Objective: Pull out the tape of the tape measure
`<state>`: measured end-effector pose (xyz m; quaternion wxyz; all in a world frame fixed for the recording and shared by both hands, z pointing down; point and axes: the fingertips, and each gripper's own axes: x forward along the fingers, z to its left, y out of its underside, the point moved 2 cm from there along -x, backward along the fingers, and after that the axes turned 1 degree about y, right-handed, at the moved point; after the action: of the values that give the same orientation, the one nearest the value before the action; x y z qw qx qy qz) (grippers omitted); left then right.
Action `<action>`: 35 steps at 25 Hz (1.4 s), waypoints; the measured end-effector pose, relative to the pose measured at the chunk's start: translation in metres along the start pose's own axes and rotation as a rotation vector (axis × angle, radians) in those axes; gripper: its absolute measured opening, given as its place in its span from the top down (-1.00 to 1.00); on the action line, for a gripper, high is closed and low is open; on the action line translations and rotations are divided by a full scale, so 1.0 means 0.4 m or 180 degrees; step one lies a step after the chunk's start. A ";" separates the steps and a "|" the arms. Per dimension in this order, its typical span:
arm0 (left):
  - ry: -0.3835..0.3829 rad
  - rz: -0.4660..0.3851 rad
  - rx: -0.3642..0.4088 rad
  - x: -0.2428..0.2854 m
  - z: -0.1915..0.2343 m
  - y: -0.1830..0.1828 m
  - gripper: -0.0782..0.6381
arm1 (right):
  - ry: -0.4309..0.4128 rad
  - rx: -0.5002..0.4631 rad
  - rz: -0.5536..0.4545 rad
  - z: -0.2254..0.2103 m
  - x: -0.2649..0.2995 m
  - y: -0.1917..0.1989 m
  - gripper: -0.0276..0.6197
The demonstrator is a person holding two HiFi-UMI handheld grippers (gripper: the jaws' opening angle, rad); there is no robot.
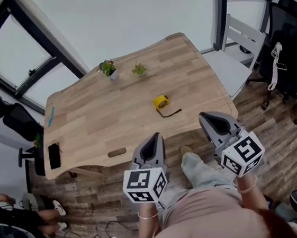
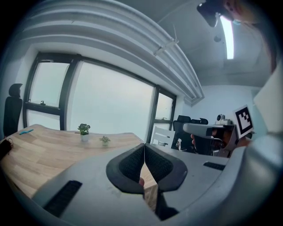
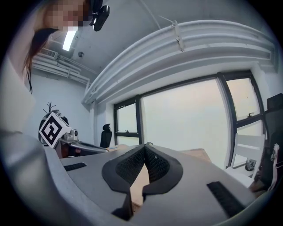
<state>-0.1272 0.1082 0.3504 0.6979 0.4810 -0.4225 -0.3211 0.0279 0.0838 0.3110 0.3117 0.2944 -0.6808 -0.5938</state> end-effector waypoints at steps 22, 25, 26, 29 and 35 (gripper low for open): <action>0.0245 0.0146 0.0213 0.290 0.186 -0.007 0.56 | -0.0072 -0.0080 0.0132 -0.194 0.311 -0.014 0.92; 0.0310 0.0247 0.0275 0.319 0.207 0.019 0.56 | -0.0105 -0.0073 0.0169 -0.208 0.340 -0.004 0.92; 0.0338 0.0275 0.0264 0.328 0.214 0.027 0.55 | -0.0121 -0.0075 0.0185 -0.210 0.350 -0.001 0.92; 0.0383 0.0343 0.0243 0.361 0.238 0.050 0.52 | -0.0162 -0.0100 0.0224 -0.221 0.376 0.002 0.92; 0.0421 0.0475 0.0191 0.425 0.283 0.100 0.45 | -0.0226 -0.0144 0.0269 -0.237 0.424 0.006 0.92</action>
<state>-0.1530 -0.0690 0.4565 0.7315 0.4889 -0.4197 -0.2230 -0.0059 -0.1061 0.3356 0.3188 0.2371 -0.6896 -0.6054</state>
